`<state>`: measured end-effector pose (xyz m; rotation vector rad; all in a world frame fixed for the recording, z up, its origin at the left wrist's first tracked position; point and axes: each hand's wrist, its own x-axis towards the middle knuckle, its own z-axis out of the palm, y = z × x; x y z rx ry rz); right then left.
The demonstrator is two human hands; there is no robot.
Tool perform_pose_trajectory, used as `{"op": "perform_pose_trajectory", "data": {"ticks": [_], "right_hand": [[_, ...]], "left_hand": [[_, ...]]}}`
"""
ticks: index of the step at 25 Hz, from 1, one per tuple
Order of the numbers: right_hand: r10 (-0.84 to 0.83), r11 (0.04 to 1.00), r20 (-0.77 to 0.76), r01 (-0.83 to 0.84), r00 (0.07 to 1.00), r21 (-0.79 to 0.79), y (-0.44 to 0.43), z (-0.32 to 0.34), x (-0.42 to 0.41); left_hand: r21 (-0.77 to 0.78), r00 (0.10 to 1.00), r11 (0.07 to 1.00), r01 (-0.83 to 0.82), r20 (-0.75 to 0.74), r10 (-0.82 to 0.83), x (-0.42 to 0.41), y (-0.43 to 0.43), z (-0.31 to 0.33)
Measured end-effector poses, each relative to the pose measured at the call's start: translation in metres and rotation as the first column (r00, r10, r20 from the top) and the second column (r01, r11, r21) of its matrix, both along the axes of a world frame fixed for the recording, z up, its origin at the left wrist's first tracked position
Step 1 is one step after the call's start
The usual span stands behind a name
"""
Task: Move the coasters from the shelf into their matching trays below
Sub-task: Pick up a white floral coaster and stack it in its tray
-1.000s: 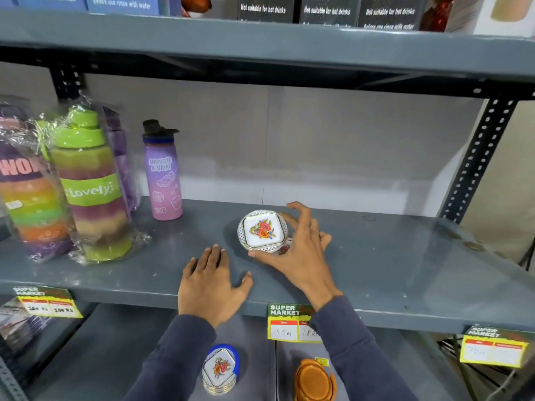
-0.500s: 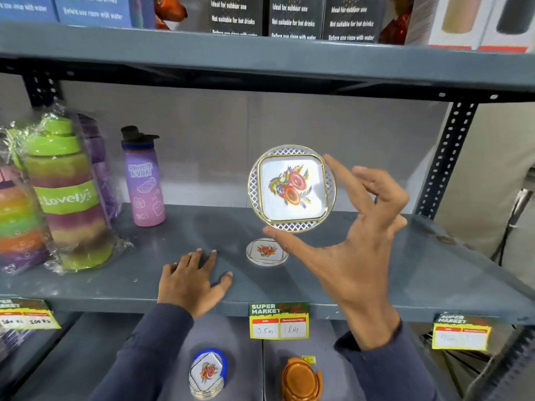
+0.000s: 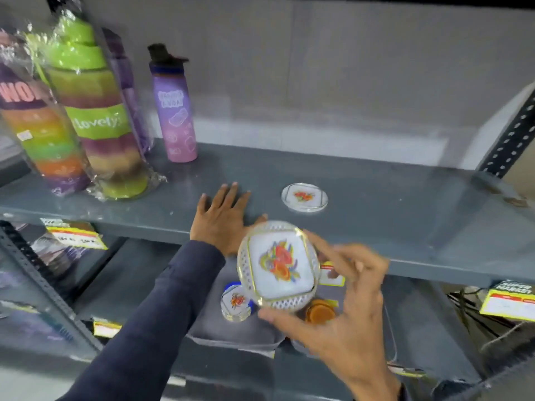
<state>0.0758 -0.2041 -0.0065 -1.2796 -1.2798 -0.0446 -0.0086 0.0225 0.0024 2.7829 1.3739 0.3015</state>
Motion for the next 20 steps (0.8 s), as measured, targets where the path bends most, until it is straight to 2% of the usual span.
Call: {"op": "perform_pose_trajectory", "data": {"ticks": [4, 5, 7, 9, 13, 17, 20], "right_hand": [[0.065, 0.953, -0.176, -0.114, 0.982, -0.28, 0.014, -0.099, -0.018], [0.053, 0.924, -0.167, -0.112, 0.984, -0.366, 0.024, -0.123, -0.018], [0.007, 0.832, -0.056, -0.037, 0.998, -0.554, 0.047, -0.163, -0.021], [-0.008, 0.746, 0.051, 0.04, 0.999, -0.665, 0.073, -0.192, -0.027], [0.012, 0.63, 0.223, 0.166, 0.975, -0.759, 0.125, -0.229, -0.032], [0.027, 0.55, 0.275, 0.215, 0.961, -0.807, 0.15, -0.254, -0.024], [0.099, 0.502, 0.348, 0.255, 0.932, -0.826, 0.159, -0.263, -0.018]], "left_hand": [[-0.003, 0.996, 1.0, -0.028, 0.088, 0.028, 0.009, 0.005, -0.007], [0.003, 0.994, 1.0, -0.029, 0.101, 0.028, 0.009, 0.006, -0.008], [0.007, 0.991, 0.999, -0.034, 0.127, 0.033, 0.008, 0.007, -0.009], [0.018, 0.989, 0.999, -0.038, 0.144, 0.035, 0.008, 0.006, -0.008], [0.037, 0.986, 0.998, -0.043, 0.16, 0.037, 0.007, 0.005, -0.008], [0.063, 0.986, 0.997, -0.046, 0.162, 0.036, 0.008, 0.004, -0.008], [0.056, 0.988, 0.998, -0.041, 0.152, 0.032, 0.009, 0.003, -0.007]]}}
